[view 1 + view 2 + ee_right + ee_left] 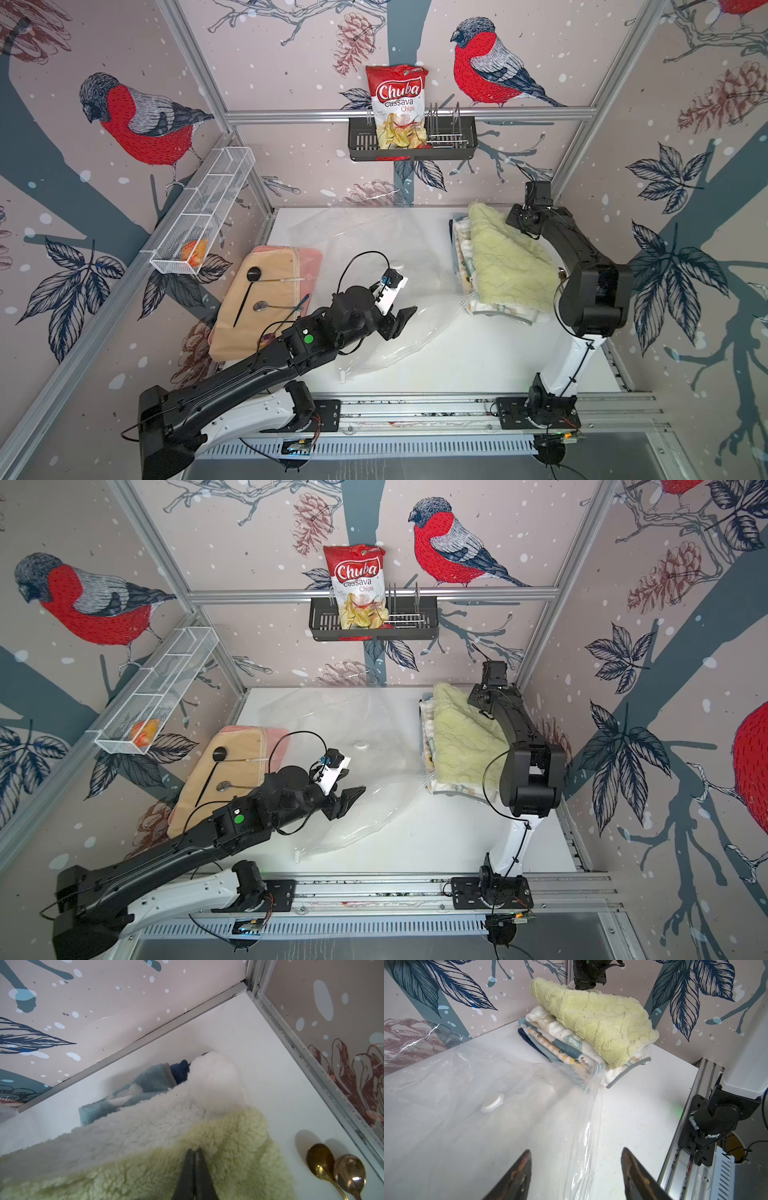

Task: Take the blanket out of the vacuum bag
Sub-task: Place the blanket at the center of the board.

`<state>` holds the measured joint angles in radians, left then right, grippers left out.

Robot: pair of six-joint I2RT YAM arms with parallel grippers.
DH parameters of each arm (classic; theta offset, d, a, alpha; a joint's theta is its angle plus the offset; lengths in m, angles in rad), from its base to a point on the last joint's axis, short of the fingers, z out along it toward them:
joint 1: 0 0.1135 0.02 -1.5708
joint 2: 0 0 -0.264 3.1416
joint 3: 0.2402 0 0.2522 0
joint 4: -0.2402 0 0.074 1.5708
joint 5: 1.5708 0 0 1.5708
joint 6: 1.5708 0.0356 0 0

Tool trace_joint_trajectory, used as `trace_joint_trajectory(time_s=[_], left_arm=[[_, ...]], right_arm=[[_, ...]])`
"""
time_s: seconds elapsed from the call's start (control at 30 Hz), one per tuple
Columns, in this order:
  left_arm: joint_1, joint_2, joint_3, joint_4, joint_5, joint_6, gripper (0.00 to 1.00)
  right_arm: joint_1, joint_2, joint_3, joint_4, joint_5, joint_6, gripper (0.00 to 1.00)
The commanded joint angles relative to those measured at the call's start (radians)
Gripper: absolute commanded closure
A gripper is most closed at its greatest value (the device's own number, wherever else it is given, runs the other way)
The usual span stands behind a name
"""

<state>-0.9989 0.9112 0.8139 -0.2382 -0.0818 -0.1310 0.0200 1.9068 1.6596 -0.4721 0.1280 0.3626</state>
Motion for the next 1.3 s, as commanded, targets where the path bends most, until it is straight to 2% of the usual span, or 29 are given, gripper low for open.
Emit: trace_joint_trajectory(time_s=[0.0,0.23,0.57,0.7,0.8,0.83,0.87,0.93,0.97,1.0,1.17,1.27], left_arm=[[0.002,-0.005,0.010,0.021,0.002,0.010,0.37],[0.002,-0.004,0.009,0.022,-0.003,0.010,0.42],[0.002,0.003,0.009,0.025,-0.012,0.010,0.43],[0.002,0.004,0.010,0.022,-0.012,0.011,0.43],[0.002,0.003,0.010,0.022,-0.015,0.010,0.42],[0.002,0.005,0.011,0.020,-0.018,0.010,0.40],[0.002,0.005,0.012,0.019,-0.023,0.010,0.39],[0.003,0.006,0.014,0.016,-0.046,0.010,0.36],[0.003,0.005,0.014,0.014,-0.058,0.009,0.34],[0.002,0.003,0.014,0.013,-0.075,0.005,0.33],[0.003,-0.029,0.003,0.014,-0.160,-0.012,0.30],[0.003,-0.057,-0.008,0.028,-0.211,-0.025,0.27]], right_arm=[[0.004,-0.054,-0.016,0.039,0.068,0.020,1.00],[0.003,-0.116,-0.069,0.149,0.130,0.049,1.00],[0.005,-0.018,-0.008,0.291,0.136,0.019,1.00],[0.015,0.021,0.007,0.288,0.144,0.024,1.00],[0.036,-0.011,-0.042,0.268,0.131,0.049,1.00],[0.062,-0.049,-0.092,0.285,0.142,0.055,0.94],[0.088,-0.087,-0.145,0.317,0.148,0.056,0.84],[0.146,-0.173,-0.254,0.369,0.149,0.068,0.59],[0.167,-0.201,-0.291,0.381,0.144,0.075,0.53],[0.189,-0.224,-0.321,0.374,0.138,0.090,0.49],[0.273,-0.258,-0.418,0.313,0.174,0.144,0.48],[0.270,-0.273,-0.527,0.409,0.143,0.161,0.50]])
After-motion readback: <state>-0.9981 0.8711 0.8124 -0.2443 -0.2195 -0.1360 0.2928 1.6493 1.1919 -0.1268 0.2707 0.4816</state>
